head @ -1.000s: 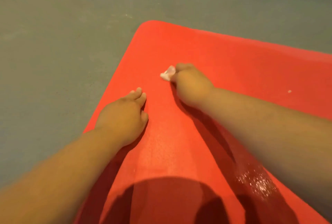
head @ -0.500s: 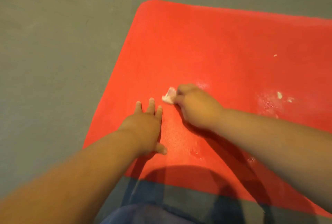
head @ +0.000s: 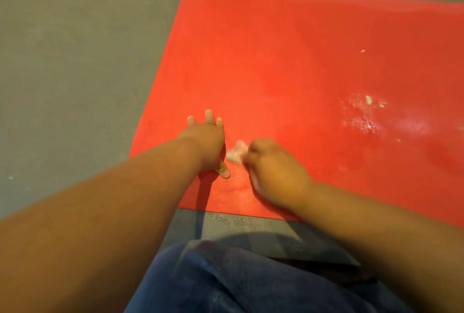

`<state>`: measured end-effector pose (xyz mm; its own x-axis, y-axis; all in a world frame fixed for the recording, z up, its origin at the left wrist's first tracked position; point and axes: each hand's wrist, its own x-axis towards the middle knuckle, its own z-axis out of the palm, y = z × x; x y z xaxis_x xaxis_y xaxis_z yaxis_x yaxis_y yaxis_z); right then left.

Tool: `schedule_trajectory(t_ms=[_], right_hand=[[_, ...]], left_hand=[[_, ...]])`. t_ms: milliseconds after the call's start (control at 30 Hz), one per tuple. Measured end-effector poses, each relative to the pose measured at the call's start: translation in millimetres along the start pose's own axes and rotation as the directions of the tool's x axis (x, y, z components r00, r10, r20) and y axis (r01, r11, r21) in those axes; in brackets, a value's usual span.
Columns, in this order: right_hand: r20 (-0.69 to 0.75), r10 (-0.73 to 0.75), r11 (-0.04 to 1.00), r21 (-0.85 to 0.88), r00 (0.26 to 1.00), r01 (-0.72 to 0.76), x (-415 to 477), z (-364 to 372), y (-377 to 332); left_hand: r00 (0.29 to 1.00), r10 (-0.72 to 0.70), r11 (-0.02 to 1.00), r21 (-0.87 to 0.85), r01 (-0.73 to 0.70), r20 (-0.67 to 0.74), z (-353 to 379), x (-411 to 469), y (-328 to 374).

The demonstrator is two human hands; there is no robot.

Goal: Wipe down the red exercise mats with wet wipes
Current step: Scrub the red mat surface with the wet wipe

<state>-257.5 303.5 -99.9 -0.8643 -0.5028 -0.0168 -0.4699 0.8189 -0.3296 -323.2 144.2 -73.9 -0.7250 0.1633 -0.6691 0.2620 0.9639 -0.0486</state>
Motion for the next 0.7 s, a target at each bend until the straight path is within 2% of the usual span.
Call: schedule_trajectory(t_ms=[67,133,200,267,333,467,533,567,633,700], right_hand=[[0.107,-0.086,0.992,0.099,0.99,0.076,-31.5,-2.9,-7.1],[0.17,-0.074,0.992,0.113,0.983,0.056,-46.3,-11.3,6.0],[0.102,0.108,0.989,0.092,0.989,-0.117,-43.3,-18.3,25.9],[-0.04,0.343,0.937,0.08,0.939,-0.339,-35.2,-19.2,35.6],[-0.099,0.443,0.894,0.126,0.891,-0.431,-32.1,-10.7,23.6],[-0.008,0.386,0.871,0.334,0.923,-0.361,-46.6,10.1,-22.1],[0.026,0.344,0.88,0.341,0.939,-0.331,-60.2,11.0,-26.7],[0.03,0.368,0.871,0.337,0.929,-0.356,-67.3,8.7,-21.9],[0.039,0.482,0.829,0.302,0.875,-0.47,-83.3,1.1,-2.9],[0.026,0.625,0.755,0.234,0.78,-0.613,-104.9,-11.1,24.4]], left_hand=[[1.0,0.005,1.0,0.024,-0.004,-0.011,-0.6,1.8,1.3],[1.0,0.002,1.0,0.012,-0.002,-0.009,-0.6,2.2,1.9],[1.0,-0.004,1.0,0.001,0.004,-0.012,-0.7,2.5,0.6],[1.0,-0.003,1.0,0.009,0.004,-0.02,-0.7,2.7,-0.6],[0.999,0.002,1.0,0.027,-0.001,-0.036,-1.8,2.7,-0.7],[0.999,0.004,0.999,0.047,-0.002,-0.046,-2.9,2.7,-0.6],[0.999,0.004,0.999,0.035,-0.003,-0.036,-2.3,3.4,0.7],[0.999,0.006,0.999,0.034,-0.005,-0.04,-2.1,3.7,0.5],[0.998,0.009,0.999,0.038,-0.007,-0.057,-2.2,4.0,-0.3],[0.997,0.007,0.999,0.045,-0.004,-0.072,-1.8,2.3,-0.9]])
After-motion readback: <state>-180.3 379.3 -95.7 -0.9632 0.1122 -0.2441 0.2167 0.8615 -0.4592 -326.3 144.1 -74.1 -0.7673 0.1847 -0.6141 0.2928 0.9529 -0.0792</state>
